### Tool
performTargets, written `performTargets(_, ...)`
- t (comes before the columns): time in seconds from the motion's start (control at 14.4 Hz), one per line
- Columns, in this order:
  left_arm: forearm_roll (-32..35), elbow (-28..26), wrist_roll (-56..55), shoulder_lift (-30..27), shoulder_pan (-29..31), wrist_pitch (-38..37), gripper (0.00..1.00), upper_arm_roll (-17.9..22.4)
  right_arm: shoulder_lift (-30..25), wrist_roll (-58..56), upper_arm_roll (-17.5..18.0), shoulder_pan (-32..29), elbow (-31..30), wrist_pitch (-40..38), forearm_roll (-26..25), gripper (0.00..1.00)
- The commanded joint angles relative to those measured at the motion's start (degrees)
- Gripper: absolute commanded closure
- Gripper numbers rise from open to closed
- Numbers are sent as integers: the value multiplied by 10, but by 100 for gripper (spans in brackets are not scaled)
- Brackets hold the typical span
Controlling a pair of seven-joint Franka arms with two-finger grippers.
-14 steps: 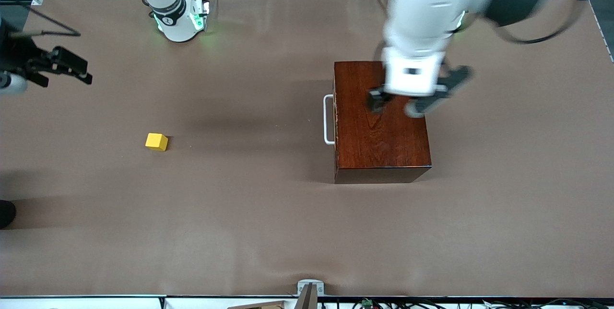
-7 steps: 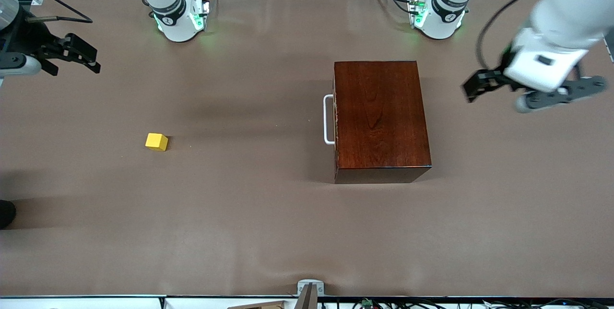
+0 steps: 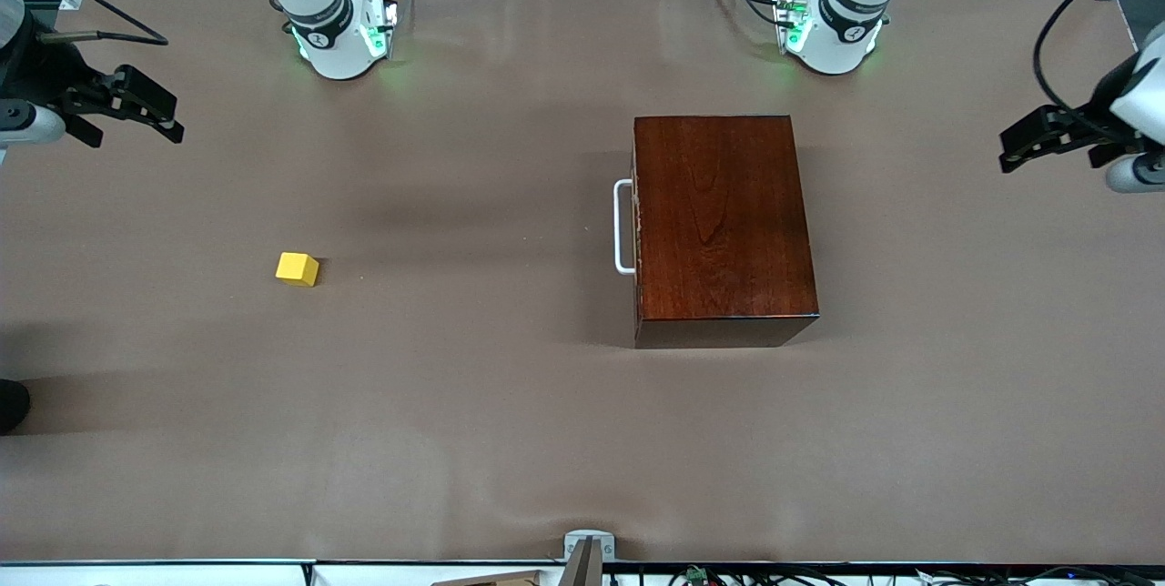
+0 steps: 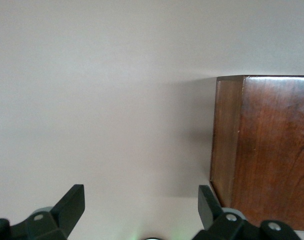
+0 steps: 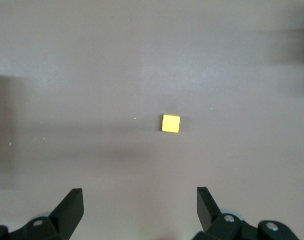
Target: Open drawer, take yellow block, close drawer
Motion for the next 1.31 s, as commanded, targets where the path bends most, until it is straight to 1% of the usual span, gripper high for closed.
performTargets(0.0,-7,-10,13,-14,5,-2,0,-6,8,2,1,-2,15,-5,-1,0)
performTargets(0.55,-8,-6,15,-12,4,-1,0,-6,10,3,0,-4,15,-5,-1,0)
performTargets(0.69,-18,-12,16,-15,16,-1,0,-7,10,3,0,-4,15,-5,-1,0)
performTargets(0.83,-38,-26,26,-26,30,-1,0,-7,10,3,0,-4,15,-7,-1,0)
performTargets(1.04,-40,-56,14,-54,29,-1,0,-17,10,3,0,-4,14,-8,-1,0)
performTargets(1.25,-41,-94,-3,-88,21,1,0,-18,10,3,-1,-4,14,-8,-1,0)
